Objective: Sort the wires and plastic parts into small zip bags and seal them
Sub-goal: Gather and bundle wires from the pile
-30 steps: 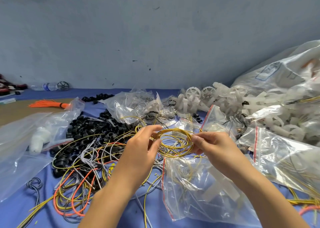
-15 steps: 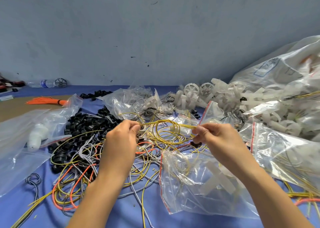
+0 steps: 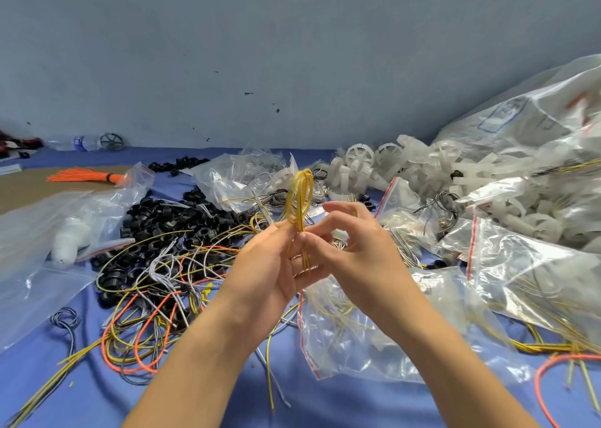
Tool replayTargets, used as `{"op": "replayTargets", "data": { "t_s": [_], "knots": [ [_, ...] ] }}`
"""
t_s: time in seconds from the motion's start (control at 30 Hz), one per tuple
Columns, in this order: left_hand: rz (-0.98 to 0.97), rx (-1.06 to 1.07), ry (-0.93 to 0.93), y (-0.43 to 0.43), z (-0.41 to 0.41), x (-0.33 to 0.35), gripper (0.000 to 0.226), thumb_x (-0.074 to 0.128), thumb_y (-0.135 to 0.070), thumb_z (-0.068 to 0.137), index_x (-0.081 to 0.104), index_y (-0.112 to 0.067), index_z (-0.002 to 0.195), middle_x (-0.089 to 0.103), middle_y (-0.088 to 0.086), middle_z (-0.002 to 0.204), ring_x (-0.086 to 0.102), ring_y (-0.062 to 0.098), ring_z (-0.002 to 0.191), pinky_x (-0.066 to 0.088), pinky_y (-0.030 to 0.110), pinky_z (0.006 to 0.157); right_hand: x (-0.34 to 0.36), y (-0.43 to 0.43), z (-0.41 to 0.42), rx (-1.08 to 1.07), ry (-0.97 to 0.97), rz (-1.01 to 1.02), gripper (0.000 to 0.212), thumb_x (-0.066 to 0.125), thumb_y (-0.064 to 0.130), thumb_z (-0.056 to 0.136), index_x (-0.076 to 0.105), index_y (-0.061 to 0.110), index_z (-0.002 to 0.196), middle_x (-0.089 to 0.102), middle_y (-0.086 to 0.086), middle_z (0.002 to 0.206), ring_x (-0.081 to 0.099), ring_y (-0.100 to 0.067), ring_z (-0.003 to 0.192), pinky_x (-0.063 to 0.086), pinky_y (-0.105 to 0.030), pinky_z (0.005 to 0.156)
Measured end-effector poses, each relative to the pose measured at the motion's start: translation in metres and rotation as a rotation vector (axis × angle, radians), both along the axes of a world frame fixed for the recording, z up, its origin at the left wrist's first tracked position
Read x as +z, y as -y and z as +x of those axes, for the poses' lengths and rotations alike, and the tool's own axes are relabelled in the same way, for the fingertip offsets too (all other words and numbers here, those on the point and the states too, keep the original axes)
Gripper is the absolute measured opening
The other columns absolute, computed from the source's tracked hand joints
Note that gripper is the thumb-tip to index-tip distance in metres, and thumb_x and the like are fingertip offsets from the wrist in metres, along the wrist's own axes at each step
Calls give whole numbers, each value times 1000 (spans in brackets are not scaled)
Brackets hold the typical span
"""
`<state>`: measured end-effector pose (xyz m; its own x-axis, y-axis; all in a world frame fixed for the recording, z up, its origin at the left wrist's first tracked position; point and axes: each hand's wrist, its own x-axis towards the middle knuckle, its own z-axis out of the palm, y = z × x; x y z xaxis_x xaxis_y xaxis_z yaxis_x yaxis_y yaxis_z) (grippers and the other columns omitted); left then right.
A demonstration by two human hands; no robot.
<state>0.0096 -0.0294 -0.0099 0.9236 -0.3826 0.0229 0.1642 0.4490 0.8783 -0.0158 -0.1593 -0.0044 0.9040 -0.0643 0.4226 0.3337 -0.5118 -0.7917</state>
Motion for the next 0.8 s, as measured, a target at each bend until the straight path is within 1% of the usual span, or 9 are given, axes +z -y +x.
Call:
{"op": "replayTargets", "data": {
  "t_s": [0.1,0.2,0.27,0.37,0.4,0.47,0.57,0.67,0.8],
  "knots": [
    [218,150,10,-5,1,-7,16,43,-25,103,54,-13,98,61,12,90,44,11,42,40,22,43,-4,-4,1,-7,18,-125,13,74,41,82,66,30,80,54,10,115,51,-9,115,37,-26,97],
    [408,285,69,-19,9,-16,17,47,-22,102,56,-12,91,52,4,64,33,6,33,29,17,36,-5,0,0,50,-18,-334,25,62,50,88,66,26,93,58,7,109,53,-17,108,41,-36,95],
    [598,385,120,-38,17,-23,17,50,-23,100,57,-14,88,50,0,57,33,4,31,26,15,35,-4,10,0,70,-15,-478,12,55,34,97,65,32,103,57,9,120,50,-19,115,39,-38,98],
    [832,411,235,-69,22,-33,15,53,-26,98,61,-17,88,53,-6,48,35,3,32,28,19,36,-7,16,-4,139,-36,-712,55,46,0,90,62,47,115,43,14,143,35,-16,132,31,-36,107],
    [963,430,344,-77,20,-36,16,54,-28,98,61,-20,86,56,-9,48,39,4,34,31,18,40,-9,14,-5,162,-32,-772,61,46,-3,87,61,49,115,38,15,147,30,-14,136,28,-35,109],
    [1199,457,572,-84,15,-39,16,56,-33,95,61,-25,83,58,-18,55,47,3,45,35,16,47,-14,7,-6,219,-17,-843,53,49,1,86,64,47,108,33,15,151,23,-13,139,22,-34,109],
    [1189,421,731,-81,7,-40,13,56,-38,95,60,-30,85,57,-3,59,44,11,50,36,22,53,-17,7,-6,167,13,-848,26,51,14,90,65,36,94,37,11,148,27,-16,138,25,-34,105],
    [1115,408,806,-74,5,-37,12,54,-40,95,59,-32,89,56,7,60,43,17,51,36,28,54,-17,14,-3,55,48,-708,23,51,10,90,65,29,88,48,6,139,39,-21,130,34,-36,101],
    [1067,329,853,-51,-1,-37,10,54,-38,95,59,-31,90,54,-5,56,41,9,48,31,24,50,-17,16,-4,-1,102,-515,25,56,-1,85,66,22,82,58,2,124,50,-25,117,41,-38,93]
  ]
}}
